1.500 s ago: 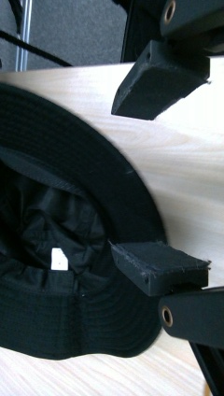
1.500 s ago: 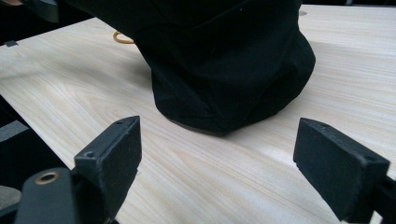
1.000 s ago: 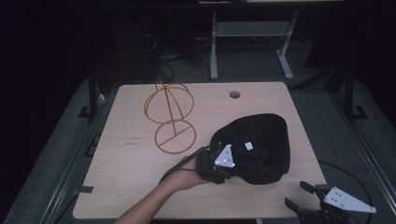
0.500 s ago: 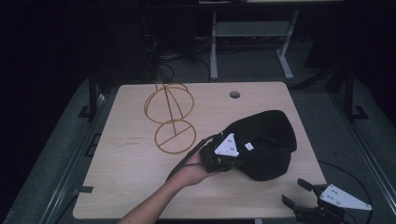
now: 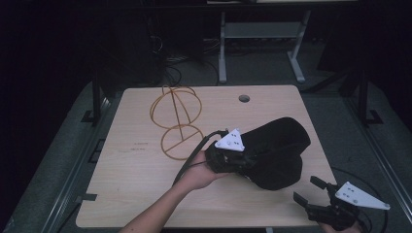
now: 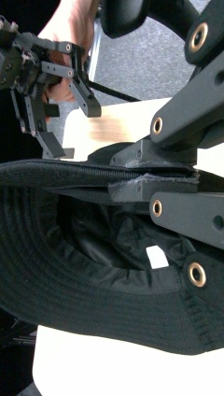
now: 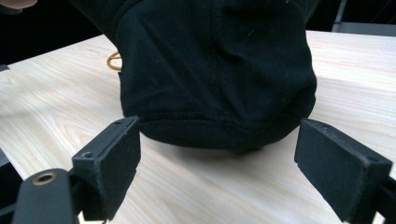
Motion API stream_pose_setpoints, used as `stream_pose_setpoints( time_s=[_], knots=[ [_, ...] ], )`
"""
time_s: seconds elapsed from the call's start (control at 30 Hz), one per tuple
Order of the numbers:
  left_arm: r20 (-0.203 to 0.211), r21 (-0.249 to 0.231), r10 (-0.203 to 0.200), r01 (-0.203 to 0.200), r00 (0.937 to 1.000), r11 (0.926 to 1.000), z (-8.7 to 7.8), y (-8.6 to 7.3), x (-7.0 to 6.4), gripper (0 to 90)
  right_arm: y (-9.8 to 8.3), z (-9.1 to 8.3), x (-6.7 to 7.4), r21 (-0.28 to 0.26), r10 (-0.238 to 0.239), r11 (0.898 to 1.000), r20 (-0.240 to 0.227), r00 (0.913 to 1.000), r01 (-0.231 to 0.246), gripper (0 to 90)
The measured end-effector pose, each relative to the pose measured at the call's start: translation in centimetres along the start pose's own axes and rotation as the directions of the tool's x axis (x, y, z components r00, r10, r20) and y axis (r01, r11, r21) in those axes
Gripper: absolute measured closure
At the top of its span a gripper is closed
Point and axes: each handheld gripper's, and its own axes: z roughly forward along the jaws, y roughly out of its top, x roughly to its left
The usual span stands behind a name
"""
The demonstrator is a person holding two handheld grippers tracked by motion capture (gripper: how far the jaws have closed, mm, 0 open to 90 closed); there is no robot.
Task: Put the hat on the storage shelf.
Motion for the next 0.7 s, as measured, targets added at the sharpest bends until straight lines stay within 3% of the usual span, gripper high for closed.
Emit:
stream_pose_setpoints(
  time_s=[0.3, 0.5, 0.57, 0.6, 0.63, 0.7],
  knots=[
    [0.03, -0.036, -0.004, 0.006, 0.9995, 0.9993, -0.9, 0.4, 0.2, 85.8, 0.8, 2.0, -1.2, 0.009, 0.045, 0.999, -0.033, 0.9984, -0.045, 14.2],
    [0.039, -0.05, 0.003, -0.001, 0.9992, 0.9987, -0.9, 0.5, 0.0, 85.8, 1.0, 3.3, -1.8, 0.015, 0.066, 0.998, -0.099, 0.9929, -0.065, 17.3],
    [0.045, -0.053, 0.004, -0.001, 0.999, 0.9986, -0.8, 0.5, 0.0, 85.8, 0.8, 4.2, -1.8, 0.023, 0.076, 0.997, -0.145, 0.9866, -0.073, 25.8],
    [0.045, -0.053, 0.004, -0.001, 0.999, 0.9986, -0.8, 0.5, 0.0, 85.8, 0.8, 4.2, -1.8, 0.023, 0.076, 0.997, -0.145, 0.9866, -0.073, 25.8],
    [0.047, -0.049, 0.009, -0.006, 0.9989, 0.9988, -0.7, 0.5, 0.0, 85.8, 0.6, 4.5, -1.7, 0.026, 0.07, 0.997, -0.16, 0.9847, -0.067, 35.1],
    [0.046, -0.047, 0.011, -0.009, 0.9989, 0.9988, -0.7, 0.6, -0.1, 85.8, 0.5, 4.6, -1.6, 0.026, 0.066, 0.998, -0.16, 0.985, -0.062, 39.4]
  ],
)
